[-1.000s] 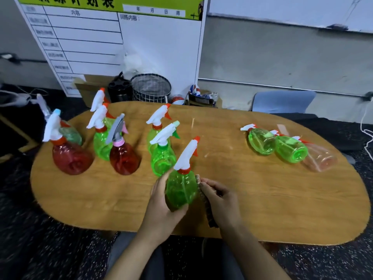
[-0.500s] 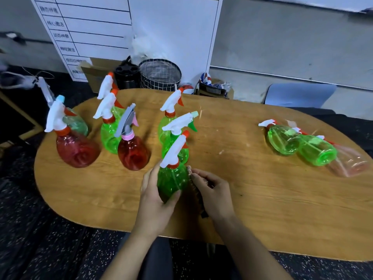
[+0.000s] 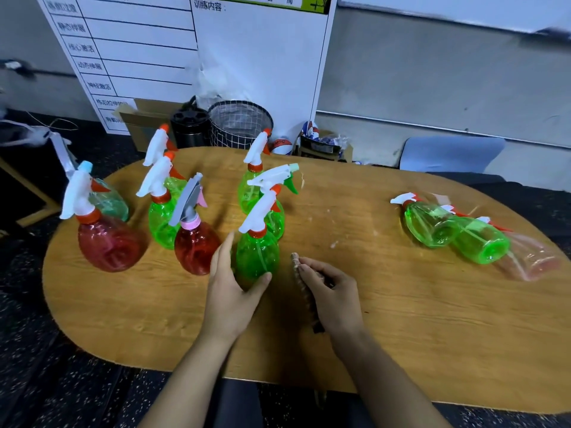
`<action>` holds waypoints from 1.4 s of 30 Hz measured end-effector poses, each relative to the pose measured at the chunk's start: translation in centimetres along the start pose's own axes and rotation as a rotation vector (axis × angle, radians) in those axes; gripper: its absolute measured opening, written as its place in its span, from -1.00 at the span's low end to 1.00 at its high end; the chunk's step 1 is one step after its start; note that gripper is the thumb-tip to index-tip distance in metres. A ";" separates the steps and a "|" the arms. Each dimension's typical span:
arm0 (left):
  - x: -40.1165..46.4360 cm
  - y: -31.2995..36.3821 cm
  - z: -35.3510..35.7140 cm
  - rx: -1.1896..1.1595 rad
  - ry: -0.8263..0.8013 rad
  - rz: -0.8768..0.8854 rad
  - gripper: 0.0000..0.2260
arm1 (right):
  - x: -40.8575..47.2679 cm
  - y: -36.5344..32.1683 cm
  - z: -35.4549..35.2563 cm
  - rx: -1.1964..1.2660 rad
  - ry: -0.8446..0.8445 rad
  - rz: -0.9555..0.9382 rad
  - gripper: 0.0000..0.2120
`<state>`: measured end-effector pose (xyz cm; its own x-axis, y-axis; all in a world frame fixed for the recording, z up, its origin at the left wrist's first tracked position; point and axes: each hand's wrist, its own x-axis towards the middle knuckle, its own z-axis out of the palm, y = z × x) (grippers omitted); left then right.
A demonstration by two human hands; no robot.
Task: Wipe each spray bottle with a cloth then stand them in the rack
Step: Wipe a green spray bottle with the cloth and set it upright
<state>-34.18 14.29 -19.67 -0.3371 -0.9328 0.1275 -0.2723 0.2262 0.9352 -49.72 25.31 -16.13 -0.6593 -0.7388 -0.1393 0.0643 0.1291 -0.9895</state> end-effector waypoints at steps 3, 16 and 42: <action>-1.7 0.8 -0.7 0.023 0.035 -0.005 -0.10 | -0.8 -0.7 -1.1 0.003 0.005 -0.018 -0.86; -5.5 11.1 9.5 0.043 -0.150 0.159 -0.26 | -1.7 -3.1 -13.2 0.014 0.183 -0.096 -0.86; 6.7 13.4 36.3 0.405 -0.427 0.366 -0.38 | 9.6 -2.6 -29.1 0.106 0.519 -0.103 -0.83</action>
<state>-72.75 21.24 -18.31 -0.7740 -0.6032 0.1925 -0.3604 0.6697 0.6493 -78.02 37.12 -13.82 -0.9479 -0.3170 -0.0306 0.0370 -0.0141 -0.9992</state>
